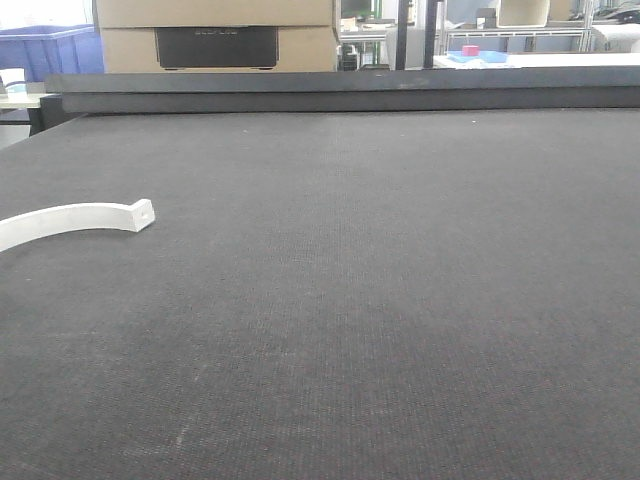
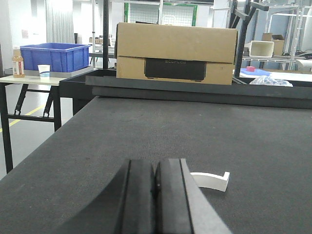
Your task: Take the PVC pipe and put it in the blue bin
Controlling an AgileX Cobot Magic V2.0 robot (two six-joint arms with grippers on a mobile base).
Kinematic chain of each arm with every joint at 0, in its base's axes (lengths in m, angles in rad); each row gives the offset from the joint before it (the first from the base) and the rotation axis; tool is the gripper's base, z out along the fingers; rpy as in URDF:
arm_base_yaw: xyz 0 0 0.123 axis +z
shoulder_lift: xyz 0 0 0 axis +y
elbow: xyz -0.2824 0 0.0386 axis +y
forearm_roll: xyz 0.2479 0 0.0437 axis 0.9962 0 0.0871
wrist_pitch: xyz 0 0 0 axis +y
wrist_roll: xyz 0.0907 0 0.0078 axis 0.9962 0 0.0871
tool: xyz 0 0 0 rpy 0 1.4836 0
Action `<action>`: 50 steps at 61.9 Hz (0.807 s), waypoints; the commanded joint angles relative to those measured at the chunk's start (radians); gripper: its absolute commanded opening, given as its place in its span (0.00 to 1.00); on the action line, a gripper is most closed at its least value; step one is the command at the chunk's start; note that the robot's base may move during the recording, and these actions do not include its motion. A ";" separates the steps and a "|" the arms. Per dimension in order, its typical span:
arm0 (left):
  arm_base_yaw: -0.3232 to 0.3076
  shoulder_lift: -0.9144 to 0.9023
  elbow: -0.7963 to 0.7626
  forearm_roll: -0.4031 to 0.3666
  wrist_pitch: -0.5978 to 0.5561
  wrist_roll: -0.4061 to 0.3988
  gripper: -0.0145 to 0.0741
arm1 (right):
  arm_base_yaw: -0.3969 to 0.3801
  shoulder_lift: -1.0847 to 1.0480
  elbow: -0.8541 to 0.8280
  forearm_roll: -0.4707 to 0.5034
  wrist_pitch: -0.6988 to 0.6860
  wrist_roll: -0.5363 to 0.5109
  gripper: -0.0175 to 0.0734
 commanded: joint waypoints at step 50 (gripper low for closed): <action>0.002 -0.006 -0.003 0.007 -0.017 0.000 0.04 | 0.002 -0.004 -0.001 0.005 -0.016 0.000 0.01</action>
